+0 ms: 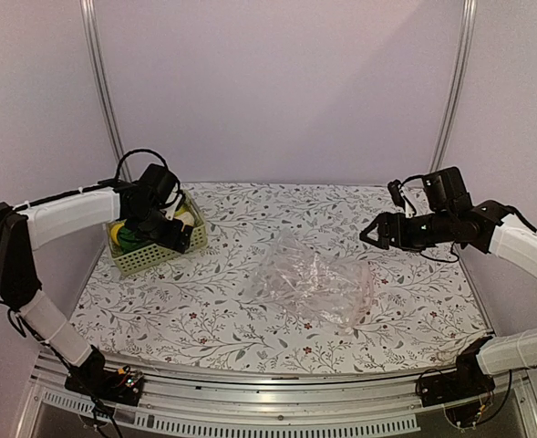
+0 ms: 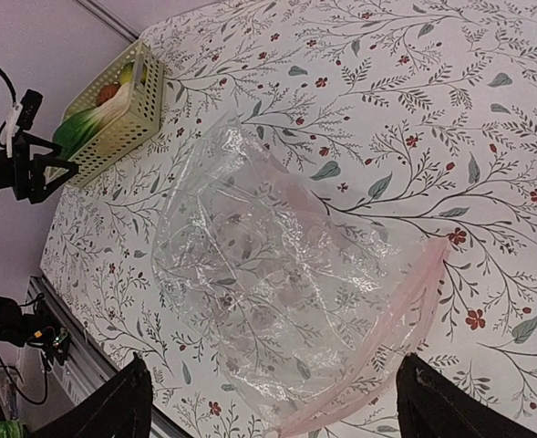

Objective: Place the food in the zip-top bag and seal the zipper
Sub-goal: Adjust the bin at the corner of the board.

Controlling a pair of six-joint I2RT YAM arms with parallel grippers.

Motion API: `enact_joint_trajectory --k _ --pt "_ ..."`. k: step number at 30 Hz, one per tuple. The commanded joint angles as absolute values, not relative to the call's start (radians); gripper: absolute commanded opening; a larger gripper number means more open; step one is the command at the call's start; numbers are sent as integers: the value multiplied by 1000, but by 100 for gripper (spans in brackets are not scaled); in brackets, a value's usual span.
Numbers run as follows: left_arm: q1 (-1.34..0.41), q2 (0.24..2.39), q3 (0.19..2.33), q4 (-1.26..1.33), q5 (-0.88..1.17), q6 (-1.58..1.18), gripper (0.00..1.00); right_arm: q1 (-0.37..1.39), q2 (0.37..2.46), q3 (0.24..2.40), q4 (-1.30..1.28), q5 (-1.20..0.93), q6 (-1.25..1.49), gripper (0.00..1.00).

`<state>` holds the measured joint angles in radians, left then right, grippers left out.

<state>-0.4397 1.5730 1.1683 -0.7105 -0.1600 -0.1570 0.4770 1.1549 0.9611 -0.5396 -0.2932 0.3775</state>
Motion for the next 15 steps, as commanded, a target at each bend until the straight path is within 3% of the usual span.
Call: enact_joint_trajectory --k 1,6,15 --pt "-373 1646 1207 -684 -394 -122 97 481 1148 956 -560 -312 384 91" --pt "-313 1718 1221 -672 -420 -83 96 481 1133 941 -566 -308 388 91" --pt "-333 1719 1209 -749 -187 -100 85 481 1083 875 -564 -275 420 91"
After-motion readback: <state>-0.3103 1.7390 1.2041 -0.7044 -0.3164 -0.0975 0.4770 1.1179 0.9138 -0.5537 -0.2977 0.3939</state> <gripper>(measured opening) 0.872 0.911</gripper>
